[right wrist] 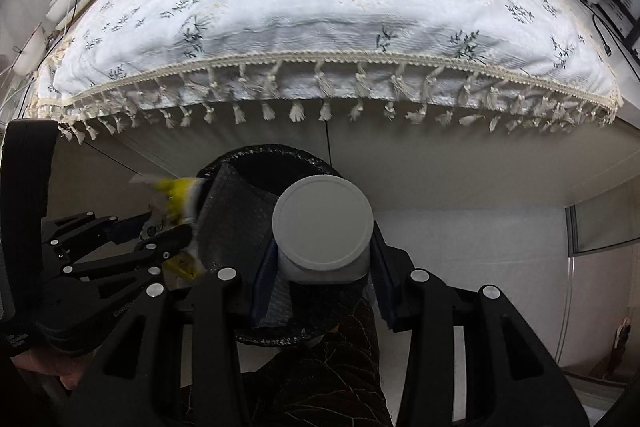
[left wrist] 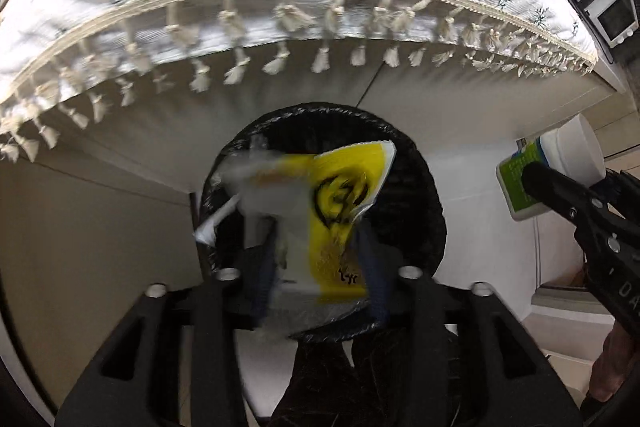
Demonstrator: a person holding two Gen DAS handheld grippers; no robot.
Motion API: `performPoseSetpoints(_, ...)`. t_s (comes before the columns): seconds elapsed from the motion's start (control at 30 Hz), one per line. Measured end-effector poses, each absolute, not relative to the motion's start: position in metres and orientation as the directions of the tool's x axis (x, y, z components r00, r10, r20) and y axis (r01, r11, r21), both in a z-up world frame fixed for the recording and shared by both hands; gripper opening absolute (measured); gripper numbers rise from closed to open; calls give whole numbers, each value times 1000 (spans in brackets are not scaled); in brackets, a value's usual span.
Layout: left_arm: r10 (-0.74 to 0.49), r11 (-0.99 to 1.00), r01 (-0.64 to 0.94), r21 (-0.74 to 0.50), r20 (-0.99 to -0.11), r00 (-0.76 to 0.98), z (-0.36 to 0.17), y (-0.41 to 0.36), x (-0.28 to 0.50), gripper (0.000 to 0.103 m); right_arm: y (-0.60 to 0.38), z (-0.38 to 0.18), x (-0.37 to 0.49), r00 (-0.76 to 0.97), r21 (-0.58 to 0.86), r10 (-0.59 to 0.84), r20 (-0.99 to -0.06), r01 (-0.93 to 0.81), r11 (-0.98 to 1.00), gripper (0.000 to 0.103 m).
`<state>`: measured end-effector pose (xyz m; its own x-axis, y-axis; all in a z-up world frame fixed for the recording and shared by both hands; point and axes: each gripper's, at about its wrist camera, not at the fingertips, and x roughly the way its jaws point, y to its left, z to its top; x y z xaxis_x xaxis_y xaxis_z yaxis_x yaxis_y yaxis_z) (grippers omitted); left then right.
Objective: Collect trash
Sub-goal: 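Open the left tool to drop the packet into the bin while the right tool drops the bottle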
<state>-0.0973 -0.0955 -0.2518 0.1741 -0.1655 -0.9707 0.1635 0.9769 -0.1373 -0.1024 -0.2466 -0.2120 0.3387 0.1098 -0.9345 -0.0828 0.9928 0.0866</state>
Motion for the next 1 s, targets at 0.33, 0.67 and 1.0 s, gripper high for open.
performPoseSetpoints(0.33,-149,988,69,-136,-954,259,-229,-65,-107,93,-233,-234,-87,301,121,146,-942,-103,987,40)
performPoseSetpoints(0.67,-89,995,-10,-97,-951,297,-213,-27,-112,97,-192,-257,-74,280,141,184,-942,-168,976,41)
performPoseSetpoints(1.0,-65,998,-2,-69,-951,304,-197,-27,-106,97,-207,-234,-71,304,110,134,-943,-96,989,79)
